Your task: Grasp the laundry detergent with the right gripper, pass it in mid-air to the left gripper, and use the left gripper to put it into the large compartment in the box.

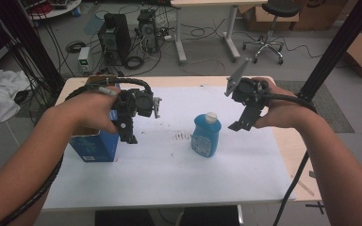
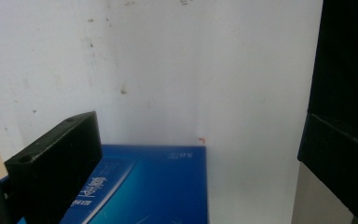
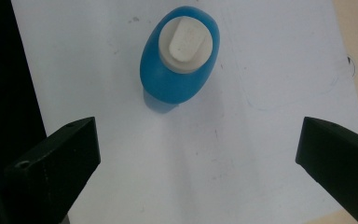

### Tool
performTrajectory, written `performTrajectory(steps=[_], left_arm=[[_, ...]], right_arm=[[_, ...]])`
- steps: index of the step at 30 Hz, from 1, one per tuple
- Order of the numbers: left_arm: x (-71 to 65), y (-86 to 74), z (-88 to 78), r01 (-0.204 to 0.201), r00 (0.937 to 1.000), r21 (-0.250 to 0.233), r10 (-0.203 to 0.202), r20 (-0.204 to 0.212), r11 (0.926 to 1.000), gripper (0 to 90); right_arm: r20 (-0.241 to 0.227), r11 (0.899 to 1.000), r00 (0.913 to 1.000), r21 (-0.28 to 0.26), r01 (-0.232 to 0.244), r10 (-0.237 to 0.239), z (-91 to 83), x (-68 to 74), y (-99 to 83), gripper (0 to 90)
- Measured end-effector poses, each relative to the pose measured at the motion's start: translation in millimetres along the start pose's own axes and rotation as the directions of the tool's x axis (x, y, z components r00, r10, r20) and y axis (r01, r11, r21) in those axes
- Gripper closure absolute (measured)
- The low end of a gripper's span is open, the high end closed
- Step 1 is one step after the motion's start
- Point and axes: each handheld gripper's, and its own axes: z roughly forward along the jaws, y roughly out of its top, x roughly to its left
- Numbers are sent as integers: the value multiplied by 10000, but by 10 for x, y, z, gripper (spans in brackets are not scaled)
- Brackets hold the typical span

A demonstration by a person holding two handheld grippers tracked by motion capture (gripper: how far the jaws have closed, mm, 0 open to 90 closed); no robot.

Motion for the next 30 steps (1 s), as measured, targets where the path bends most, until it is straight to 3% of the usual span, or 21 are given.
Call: performTrajectory(steps=[7,13,16,17,18,19,24,30], left_arm=[[-16,-27,-3,37,10000,40,-37,4,10000,1],[-40,-53,-25,17,9999,-14,-17,-138,10000,1],[-54,-76,-45,36,9999,-45,-36,-132,10000,1],[-54,-76,-45,36,9999,-45,-36,-132,10000,1],[-53,-79,-43,19,9999,-21,-20,-137,10000,1],[-53,-82,-43,37,9999,-2,-37,-105,10000,1],[-66,-58,-32,-132,9999,-6,132,-79,9999,1],[-67,-43,-13,-190,9998,13,190,-51,9998,1]], right_arm=[[178,9936,9989,-1049,-412,433,107,91,-206,0],[-2,9830,9966,-1649,-811,822,237,144,-336,0],[-149,9701,9930,-2124,-1173,1168,394,195,-467,0],[-149,9701,9930,-2124,-1173,1168,394,195,-467,0],[-174,9652,9913,-2262,-1313,1307,426,201,-498,0],[-295,9533,9877,-2586,-1561,1537,485,212,-563,0],[-554,9131,9743,-3406,-2242,2185,646,233,-712,0],[-725,8857,9622,-3774,-2703,2627,848,271,-825,0]])
